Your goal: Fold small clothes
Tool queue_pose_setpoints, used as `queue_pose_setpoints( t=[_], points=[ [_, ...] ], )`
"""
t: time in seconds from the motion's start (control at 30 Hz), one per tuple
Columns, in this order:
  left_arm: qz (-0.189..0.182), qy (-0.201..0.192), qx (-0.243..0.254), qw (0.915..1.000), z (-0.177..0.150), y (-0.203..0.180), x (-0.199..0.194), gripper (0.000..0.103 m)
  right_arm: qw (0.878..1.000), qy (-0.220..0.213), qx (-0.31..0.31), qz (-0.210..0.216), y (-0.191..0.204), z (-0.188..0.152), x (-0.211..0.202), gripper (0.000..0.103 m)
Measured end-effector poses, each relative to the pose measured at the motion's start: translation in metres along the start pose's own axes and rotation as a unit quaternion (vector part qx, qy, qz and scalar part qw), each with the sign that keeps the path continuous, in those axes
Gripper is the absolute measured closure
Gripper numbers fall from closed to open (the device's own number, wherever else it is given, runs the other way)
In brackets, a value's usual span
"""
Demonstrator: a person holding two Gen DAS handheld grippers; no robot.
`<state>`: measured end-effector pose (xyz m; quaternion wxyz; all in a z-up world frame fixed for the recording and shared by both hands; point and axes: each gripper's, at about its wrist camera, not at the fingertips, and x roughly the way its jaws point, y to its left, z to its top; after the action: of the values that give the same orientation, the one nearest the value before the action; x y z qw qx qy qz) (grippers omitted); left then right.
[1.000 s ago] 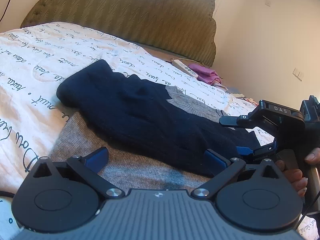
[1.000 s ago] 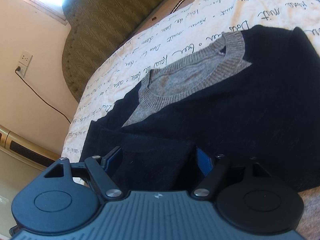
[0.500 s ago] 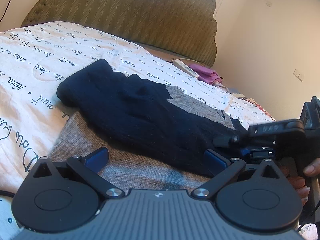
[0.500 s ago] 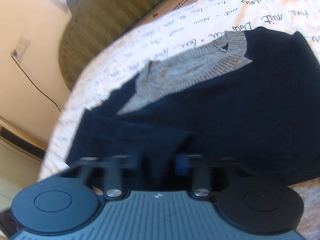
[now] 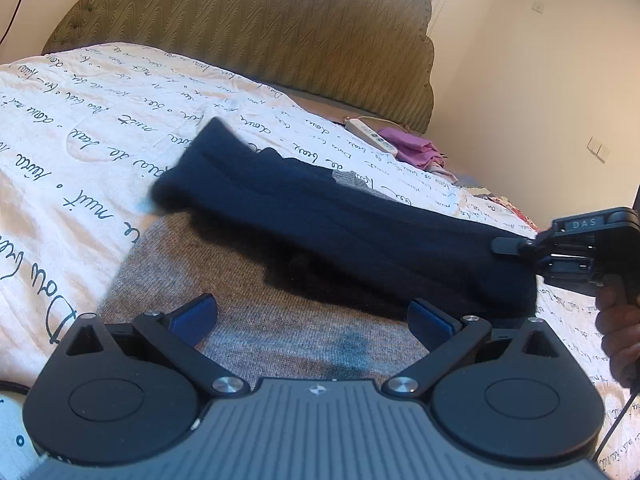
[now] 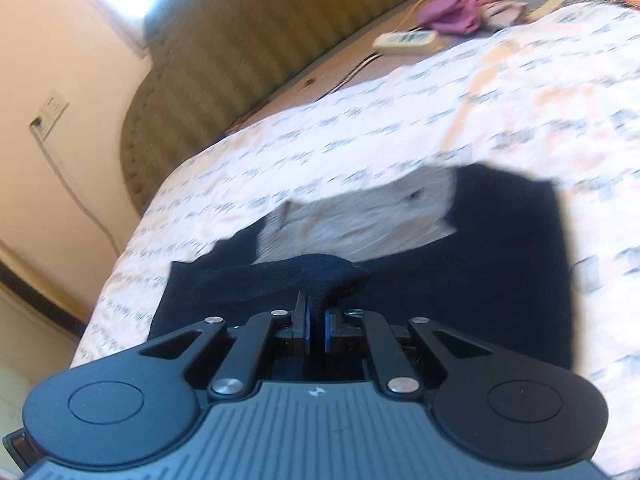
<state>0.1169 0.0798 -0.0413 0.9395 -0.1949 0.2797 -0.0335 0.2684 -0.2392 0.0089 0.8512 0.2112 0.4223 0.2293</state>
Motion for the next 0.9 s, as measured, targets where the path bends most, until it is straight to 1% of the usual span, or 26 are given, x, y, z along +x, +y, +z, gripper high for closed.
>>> queue_pose_setpoints(
  t=[0.17, 0.23, 0.43, 0.53, 0.6, 0.67, 0.73, 0.83, 0.9],
  points=[
    [0.000, 0.000, -0.002, 1.0000, 0.000, 0.001, 0.000, 0.000, 0.998, -0.015, 0.023, -0.050, -0.042, 0.014, -0.023, 0.098],
    [0.001, 0.000, -0.001, 1.0000, 0.000, 0.001, 0.000, 0.000, 0.997, -0.017, 0.033, -0.063, -0.058, 0.015, -0.026, 0.098],
    [0.003, 0.001, 0.003, 1.0000, 0.000, 0.000, 0.000, 0.000, 0.996, -0.012, 0.048, -0.075, -0.068, 0.002, -0.019, 0.097],
    [0.004, 0.002, 0.005, 1.0000, 0.000, 0.000, 0.001, 0.000, 0.994, -0.024, 0.075, -0.073, -0.076, -0.002, -0.019, 0.092],
    [0.004, 0.002, 0.006, 1.0000, 0.000, 0.000, 0.001, 0.000, 0.993, -0.036, 0.090, -0.074, -0.082, -0.003, -0.025, 0.084],
    [0.004, 0.002, 0.006, 1.0000, 0.000, -0.001, 0.001, 0.000, 0.991, -0.053, 0.096, -0.073, -0.085, -0.003, -0.033, 0.068],
    [0.004, 0.002, 0.006, 1.0000, 0.000, -0.001, 0.001, 0.000, 0.990, -0.074, 0.099, -0.070, -0.086, -0.002, -0.042, 0.061],
    [0.005, 0.003, 0.006, 1.0000, 0.000, -0.001, 0.001, 0.000, 0.991, -0.083, 0.094, -0.056, -0.083, 0.000, -0.050, 0.061],
    [0.006, 0.003, 0.007, 1.0000, 0.000, -0.001, 0.001, 0.000, 0.992, -0.080, 0.084, -0.050, -0.078, 0.000, -0.050, 0.061]
  ],
)
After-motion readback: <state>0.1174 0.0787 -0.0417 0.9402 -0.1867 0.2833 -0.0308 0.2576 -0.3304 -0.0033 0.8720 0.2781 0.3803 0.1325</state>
